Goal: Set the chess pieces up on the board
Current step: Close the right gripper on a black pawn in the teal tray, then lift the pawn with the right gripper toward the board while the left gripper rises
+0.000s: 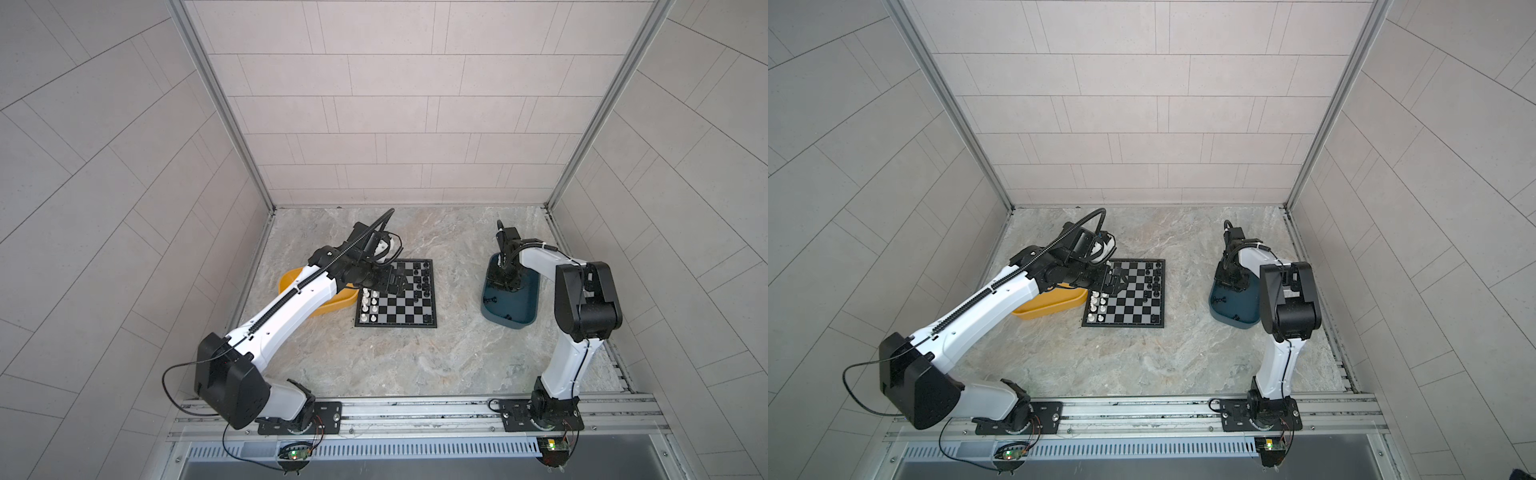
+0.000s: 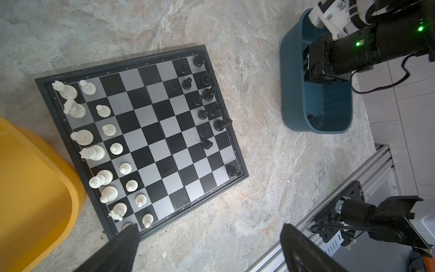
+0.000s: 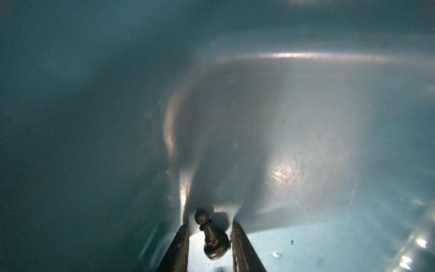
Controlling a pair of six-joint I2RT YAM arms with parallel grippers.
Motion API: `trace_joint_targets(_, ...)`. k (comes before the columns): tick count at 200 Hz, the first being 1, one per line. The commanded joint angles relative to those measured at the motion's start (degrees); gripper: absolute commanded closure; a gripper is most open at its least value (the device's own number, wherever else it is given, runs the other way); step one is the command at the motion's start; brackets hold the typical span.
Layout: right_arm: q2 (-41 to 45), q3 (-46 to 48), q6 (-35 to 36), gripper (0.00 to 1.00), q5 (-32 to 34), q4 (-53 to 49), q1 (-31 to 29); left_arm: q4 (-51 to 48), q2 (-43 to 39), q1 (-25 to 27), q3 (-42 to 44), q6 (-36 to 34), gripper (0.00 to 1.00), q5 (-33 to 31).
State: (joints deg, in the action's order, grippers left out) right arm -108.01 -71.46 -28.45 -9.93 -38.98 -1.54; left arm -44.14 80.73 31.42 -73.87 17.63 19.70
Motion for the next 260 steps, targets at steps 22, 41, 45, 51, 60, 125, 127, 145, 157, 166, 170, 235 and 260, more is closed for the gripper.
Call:
trace_joint_targets(22, -1.60, 0.96, 2.47, 0.70, 1.30, -2.48, -0.79, 0.63, 0.16, -1.05, 0.82, 0.99, 0.00, 0.42)
trace_joint_targets(41, -2.10, 0.47, 3.34, 0.73, 1.69, -3.06, -0.91, 0.77, -0.12, -1.22, 0.93, 1.19, 0.00, 0.73)
trace_joint_targets(45, -2.24, 0.37, 3.54, 0.74, 1.80, -3.15, -1.00, 0.86, -0.13, -1.34, 1.04, 1.35, 0.00, 0.95)
trace_joint_targets(51, -2.38, 0.20, 3.83, 0.75, 2.01, -3.40, -1.08, 0.97, -0.13, -1.36, 1.11, 1.42, 0.00, 1.16)
trace_joint_targets(60, -2.56, -0.06, 4.14, 0.76, 2.08, -3.62, -1.48, 1.22, -0.09, -1.62, 1.26, 1.71, 0.00, 1.77)
trace_joint_targets(125, -3.27, -0.52, 5.55, 0.84, 2.30, -4.18, -2.70, 7.16, -1.21, -3.69, 3.29, 10.39, 0.00, 11.52)
trace_joint_targets(127, -3.26, -0.52, 5.56, 0.84, 2.25, -4.17, -2.75, 7.52, -1.22, -3.88, 3.46, 11.06, 0.00, 11.92)
trace_joint_targets(145, -2.74, -0.35, 5.60, 0.88, 2.03, -4.17, -2.75, 11.15, -0.99, -5.56, 5.24, 15.08, 0.00, 16.09)
trace_joint_targets(157, -1.81, -0.13, 5.45, 0.89, 1.67, -4.02, -2.76, 13.25, -0.85, -6.68, 6.11, 16.67, 0.00, 17.80)
trace_joint_targets(166, -0.72, 0.00, 5.26, 0.90, 1.46, -3.85, -2.77, 14.90, -0.85, -7.47, 6.74, 16.83, 0.00, 19.32)
trace_joint_targets(170, -0.26, 0.07, 5.10, 0.90, 1.48, -3.83, -2.68, 15.33, -0.98, -7.73, 6.86, 16.83, 0.00, 20.14)
trace_joint_targets(235, 20.74, 3.20, 5.61, 0.99, -0.51, -2.07, -3.82, 21.73, 1.57, -8.22, 5.43, 19.65, 0.02, 28.55)
trace_joint_targets(260, 29.58, 3.58, 7.90, 0.99, 5.19, -3.19, -10.49, 17.67, 3.60, -8.22, 1.84, 15.24, 0.07, 28.90)
